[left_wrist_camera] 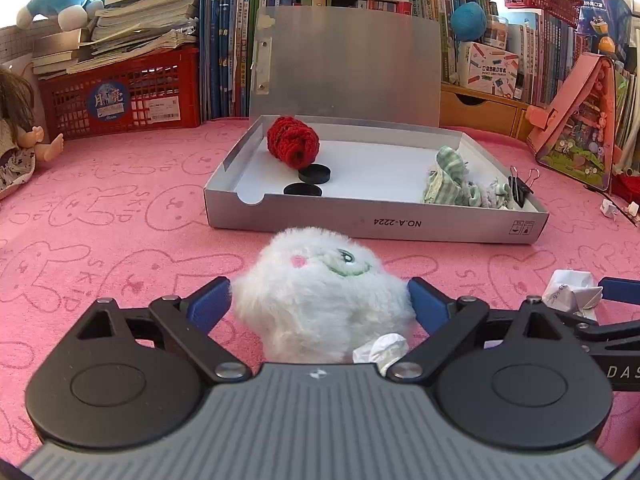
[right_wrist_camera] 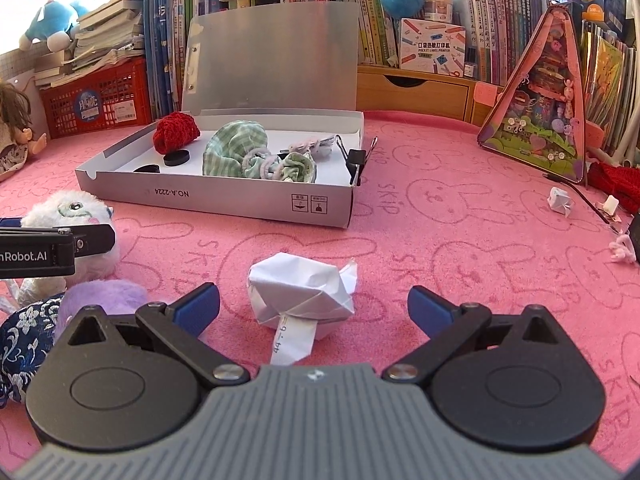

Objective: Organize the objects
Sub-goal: 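Move the left gripper to the white fluffy plush while the right approaches the white crumpled paper, then close the left gripper on the white plush while the right grasps the crumpled paper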

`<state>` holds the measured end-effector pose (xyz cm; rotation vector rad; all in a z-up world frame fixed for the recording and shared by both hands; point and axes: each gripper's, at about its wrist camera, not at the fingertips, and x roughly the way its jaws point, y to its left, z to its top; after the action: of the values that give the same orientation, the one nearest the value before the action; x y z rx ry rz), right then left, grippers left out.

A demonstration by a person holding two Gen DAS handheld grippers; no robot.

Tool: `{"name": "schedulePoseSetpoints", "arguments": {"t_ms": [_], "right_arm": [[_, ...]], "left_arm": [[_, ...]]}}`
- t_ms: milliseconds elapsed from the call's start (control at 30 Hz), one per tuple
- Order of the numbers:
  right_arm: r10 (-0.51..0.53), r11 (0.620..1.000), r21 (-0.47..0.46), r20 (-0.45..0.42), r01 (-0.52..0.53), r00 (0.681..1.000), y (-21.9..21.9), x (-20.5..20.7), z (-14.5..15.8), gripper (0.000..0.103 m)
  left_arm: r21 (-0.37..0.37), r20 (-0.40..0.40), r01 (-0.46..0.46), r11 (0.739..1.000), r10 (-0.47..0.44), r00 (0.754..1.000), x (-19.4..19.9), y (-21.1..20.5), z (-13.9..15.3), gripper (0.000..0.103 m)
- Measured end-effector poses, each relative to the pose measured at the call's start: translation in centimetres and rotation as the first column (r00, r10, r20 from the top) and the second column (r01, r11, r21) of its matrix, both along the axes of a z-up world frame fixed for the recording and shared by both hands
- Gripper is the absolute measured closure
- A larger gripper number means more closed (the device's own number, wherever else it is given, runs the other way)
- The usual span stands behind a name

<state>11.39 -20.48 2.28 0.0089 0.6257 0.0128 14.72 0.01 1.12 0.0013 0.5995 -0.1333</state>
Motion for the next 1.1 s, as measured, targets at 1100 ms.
{"name": "schedulePoseSetpoints", "arguments": {"t_ms": [1100], "right_arm": [[0.039,0.998,0.045,0.089,-0.044,0.995,-0.4,-1.4,0.5,0.017]], "left_arm": [[0.077,0.057,-0.01,0.997,0.006,0.998,-1.0,-0.4,-0.2,0.005]]}}
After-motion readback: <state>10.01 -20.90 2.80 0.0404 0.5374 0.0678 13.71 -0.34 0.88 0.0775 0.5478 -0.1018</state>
